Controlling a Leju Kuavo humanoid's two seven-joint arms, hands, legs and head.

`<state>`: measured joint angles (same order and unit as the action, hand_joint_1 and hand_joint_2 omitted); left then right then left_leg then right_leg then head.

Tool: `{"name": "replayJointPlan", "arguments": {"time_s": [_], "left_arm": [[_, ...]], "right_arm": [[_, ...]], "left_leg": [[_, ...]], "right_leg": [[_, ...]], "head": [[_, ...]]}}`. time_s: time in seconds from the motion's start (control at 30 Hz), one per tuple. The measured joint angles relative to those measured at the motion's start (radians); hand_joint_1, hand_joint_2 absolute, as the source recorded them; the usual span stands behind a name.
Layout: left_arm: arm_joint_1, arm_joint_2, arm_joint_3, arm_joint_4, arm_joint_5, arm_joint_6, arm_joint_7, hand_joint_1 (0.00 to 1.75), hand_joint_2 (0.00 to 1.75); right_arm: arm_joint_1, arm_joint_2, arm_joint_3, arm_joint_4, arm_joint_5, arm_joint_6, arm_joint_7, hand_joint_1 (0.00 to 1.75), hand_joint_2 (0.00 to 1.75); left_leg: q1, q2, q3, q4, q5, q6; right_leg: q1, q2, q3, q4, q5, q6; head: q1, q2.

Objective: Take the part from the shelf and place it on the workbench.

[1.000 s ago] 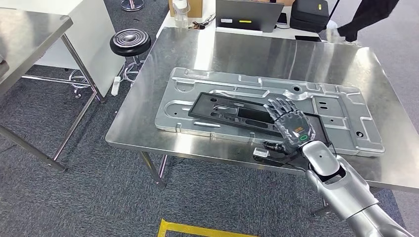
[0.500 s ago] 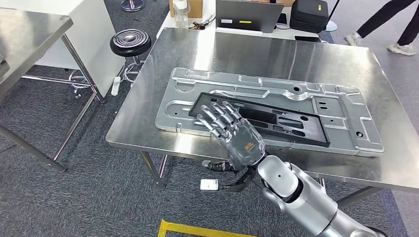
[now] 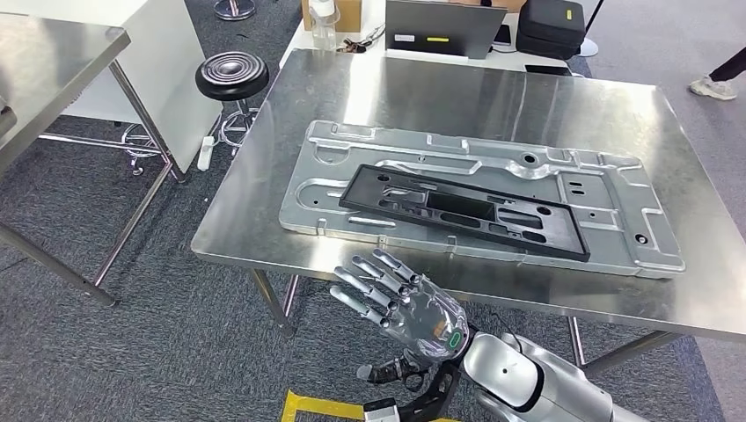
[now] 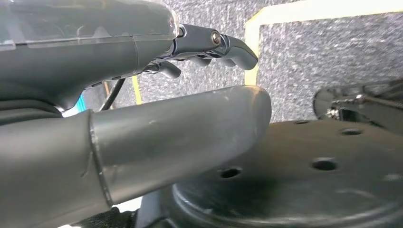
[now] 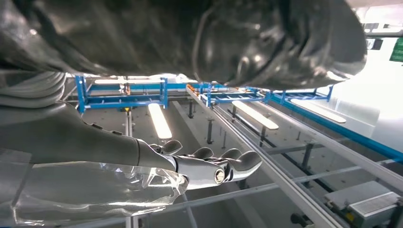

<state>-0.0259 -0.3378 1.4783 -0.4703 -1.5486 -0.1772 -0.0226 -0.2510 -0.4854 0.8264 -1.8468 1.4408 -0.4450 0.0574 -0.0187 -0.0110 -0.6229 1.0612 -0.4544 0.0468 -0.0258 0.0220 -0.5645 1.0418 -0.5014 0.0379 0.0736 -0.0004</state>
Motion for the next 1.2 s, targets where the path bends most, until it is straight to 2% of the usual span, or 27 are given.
{"name": "replayJointPlan", "arguments": {"time_s": [0.1,0.13,0.2,0.27,0.3,0.33,0.37,0.4,0.47,0.5,0.57,0.63,0.7,0.77,0.8,0.83,0.87,0.9,0.97,1.0,1.03,1.1,1.13,1.17,1.2], "left_arm": [[-0.004,0.006,-0.001,0.023,0.003,0.016,-0.003,0.00,0.00],[-0.005,0.008,-0.001,0.030,0.005,0.019,-0.003,0.00,0.00],[-0.005,0.011,-0.001,0.046,0.007,0.024,-0.003,0.00,0.00],[-0.005,0.014,-0.001,0.059,0.009,0.030,-0.001,0.00,0.00],[-0.005,0.016,-0.001,0.066,0.009,0.034,0.006,0.00,0.00],[-0.004,0.018,-0.001,0.071,0.009,0.038,0.016,0.00,0.00],[-0.003,0.021,-0.001,0.075,0.009,0.042,0.027,0.00,0.00],[-0.002,0.022,-0.001,0.078,0.008,0.045,0.038,0.00,0.00],[0.001,0.024,-0.001,0.081,0.006,0.048,0.046,0.00,0.00],[0.003,0.024,-0.001,0.081,0.004,0.047,0.047,0.00,0.00],[0.006,0.025,-0.001,0.082,0.001,0.043,0.047,0.00,0.00],[0.007,0.026,-0.001,0.081,0.001,0.038,0.046,0.00,0.00],[0.006,0.028,-0.001,0.081,0.001,0.034,0.046,0.00,0.00],[0.005,0.029,-0.001,0.081,0.000,0.031,0.045,0.00,0.00],[0.005,0.030,-0.001,0.081,0.000,0.031,0.045,0.00,0.00],[0.006,0.030,-0.001,0.081,0.000,0.030,0.045,0.00,0.00],[0.007,0.031,-0.001,0.081,0.000,0.029,0.045,0.00,0.00],[0.007,0.032,-0.001,0.081,0.000,0.029,0.045,0.00,0.00],[0.007,0.033,0.000,0.081,-0.002,0.029,0.045,0.00,0.00],[0.007,0.033,0.000,0.081,-0.002,0.029,0.046,0.00,0.00],[0.007,0.034,0.000,0.081,-0.002,0.029,0.046,0.00,0.00],[0.008,0.034,0.000,0.081,-0.003,0.028,0.046,0.00,0.00],[0.009,0.034,0.000,0.081,-0.003,0.028,0.046,0.00,0.00],[0.009,0.034,0.000,0.081,-0.003,0.028,0.046,0.00,0.00],[0.008,0.034,0.000,0.081,-0.003,0.028,0.047,0.00,0.00]], "right_arm": [[0.002,-0.017,0.001,-0.016,-0.004,0.006,-0.001,0.00,0.00],[0.002,-0.021,0.002,-0.019,-0.004,0.007,-0.001,0.00,0.00],[0.003,-0.028,0.002,-0.023,-0.004,0.008,-0.002,0.00,0.00],[0.006,-0.033,0.003,-0.024,-0.008,0.013,-0.003,0.00,0.00],[0.009,-0.035,0.004,-0.024,-0.015,0.017,-0.005,0.00,0.00],[0.012,-0.036,0.006,-0.024,-0.025,0.021,-0.007,0.00,0.00],[0.016,-0.037,0.007,-0.024,-0.035,0.024,-0.008,0.00,0.00],[0.021,-0.037,0.009,-0.024,-0.043,0.025,-0.009,0.00,0.00],[0.027,-0.038,0.012,-0.023,-0.051,0.023,-0.010,0.00,0.00],[0.028,-0.040,0.014,-0.023,-0.054,0.022,-0.009,0.00,0.00],[0.026,-0.042,0.017,-0.023,-0.062,0.027,-0.009,0.00,0.00],[0.021,-0.042,0.018,-0.024,-0.072,0.038,-0.008,0.00,0.00],[0.018,-0.041,0.019,-0.024,-0.078,0.047,-0.008,0.00,0.00],[0.018,-0.041,0.019,-0.024,-0.078,0.051,-0.009,0.00,0.00],[0.019,-0.041,0.019,-0.024,-0.078,0.052,-0.009,0.00,0.00],[0.019,-0.041,0.020,-0.023,-0.079,0.052,-0.009,0.00,0.00],[0.020,-0.041,0.020,-0.023,-0.079,0.052,-0.009,0.00,0.00],[0.021,-0.041,0.020,-0.021,-0.079,0.051,-0.009,0.00,0.00],[0.025,-0.041,0.021,-0.019,-0.079,0.050,-0.008,0.00,0.00],[0.027,-0.042,0.021,-0.017,-0.079,0.048,-0.007,0.00,0.00],[0.030,-0.042,0.021,-0.017,-0.079,0.047,-0.006,0.00,0.00],[0.033,-0.042,0.021,-0.015,-0.079,0.044,-0.002,0.00,0.00],[0.034,-0.042,0.021,-0.014,-0.079,0.044,-0.001,0.00,0.00],[0.035,-0.042,0.021,-0.014,-0.079,0.042,0.000,0.00,0.00],[0.037,-0.043,0.021,-0.013,-0.079,0.041,0.000,0.00,0.00]], "left_leg": [[0.004,0.000,0.007,-0.013,0.005,0.012],[0.006,0.000,0.011,-0.021,0.009,0.017],[0.010,-0.002,0.018,-0.032,0.014,0.024],[0.009,-0.007,0.018,-0.033,0.015,0.025],[0.008,-0.011,0.018,-0.033,0.015,0.025],[0.008,-0.018,0.019,-0.033,0.014,0.025],[0.008,-0.026,0.021,-0.032,0.014,0.024],[0.008,-0.034,0.022,-0.032,0.014,0.022],[0.007,-0.050,0.022,-0.031,0.015,0.014],[0.008,-0.057,0.020,-0.030,0.016,0.008],[0.010,-0.071,0.016,-0.032,0.020,-0.007],[0.010,-0.060,0.011,-0.021,0.012,-0.019],[0.012,-0.025,-0.023,0.057,-0.037,-0.030],[0.019,-0.004,-0.087,0.188,-0.101,-0.041],[0.023,-0.001,-0.109,0.234,-0.114,-0.046],[0.026,0.002,-0.114,0.244,-0.108,-0.050],[0.029,0.006,-0.098,0.213,-0.083,-0.053],[0.031,0.018,-0.061,0.145,-0.047,-0.055],[0.028,0.051,0.007,0.016,-0.002,-0.050],[0.026,0.061,0.025,-0.018,0.005,-0.044],[0.023,0.061,0.027,-0.026,0.002,-0.037],[0.022,0.043,0.026,-0.030,0.006,-0.024],[0.024,0.033,0.027,-0.033,0.008,-0.017],[0.025,0.025,0.028,-0.036,0.010,-0.011],[0.027,0.015,0.029,-0.039,0.013,-0.005]], "right_leg": [[0.000,-0.003,0.007,-0.005,-0.001,0.010],[0.001,-0.006,0.003,0.008,-0.012,0.012],[0.002,-0.013,-0.036,0.095,-0.065,0.013],[0.003,-0.015,-0.101,0.223,-0.122,0.014],[0.003,-0.015,-0.119,0.257,-0.127,0.013],[0.003,-0.015,-0.120,0.255,-0.111,0.011],[0.004,-0.013,-0.099,0.210,-0.078,0.008],[0.004,-0.002,-0.064,0.138,-0.039,0.002],[0.007,0.022,-0.007,0.018,0.007,-0.007],[0.010,0.029,0.005,-0.009,0.012,-0.011],[0.013,0.017,0.006,-0.018,0.015,-0.018],[0.009,-0.001,0.012,-0.028,0.021,-0.030],[0.004,-0.024,0.018,-0.036,0.024,-0.040],[0.004,-0.047,0.019,-0.036,0.022,-0.044],[0.004,-0.059,0.019,-0.035,0.021,-0.044],[0.003,-0.071,0.020,-0.035,0.020,-0.042],[0.002,-0.082,0.022,-0.034,0.017,-0.039],[0.000,-0.093,0.025,-0.032,0.014,-0.035],[0.002,-0.111,0.030,-0.026,0.005,-0.024],[0.004,-0.118,0.032,-0.025,0.001,-0.017],[0.006,-0.125,0.035,-0.025,0.000,-0.011],[0.005,-0.138,0.041,-0.028,-0.002,0.001],[0.003,-0.129,0.042,-0.024,-0.010,0.006],[0.000,-0.108,0.035,-0.003,-0.027,0.011],[-0.002,-0.081,0.017,0.040,-0.056,0.013]], "head": [[0.000,0.000],[0.000,0.000],[0.001,0.000],[0.000,0.000],[0.000,0.000],[0.000,0.000],[0.000,0.000],[0.001,0.000],[0.000,0.000],[0.000,0.000],[0.000,0.000],[-0.001,0.000],[-0.003,0.000],[-0.004,0.000],[-0.004,0.000],[-0.004,0.000],[-0.004,0.000],[-0.004,0.000],[-0.004,0.000],[-0.003,0.000],[-0.003,0.000],[-0.003,0.000],[-0.002,0.000],[-0.002,0.000],[-0.002,0.000]]}}
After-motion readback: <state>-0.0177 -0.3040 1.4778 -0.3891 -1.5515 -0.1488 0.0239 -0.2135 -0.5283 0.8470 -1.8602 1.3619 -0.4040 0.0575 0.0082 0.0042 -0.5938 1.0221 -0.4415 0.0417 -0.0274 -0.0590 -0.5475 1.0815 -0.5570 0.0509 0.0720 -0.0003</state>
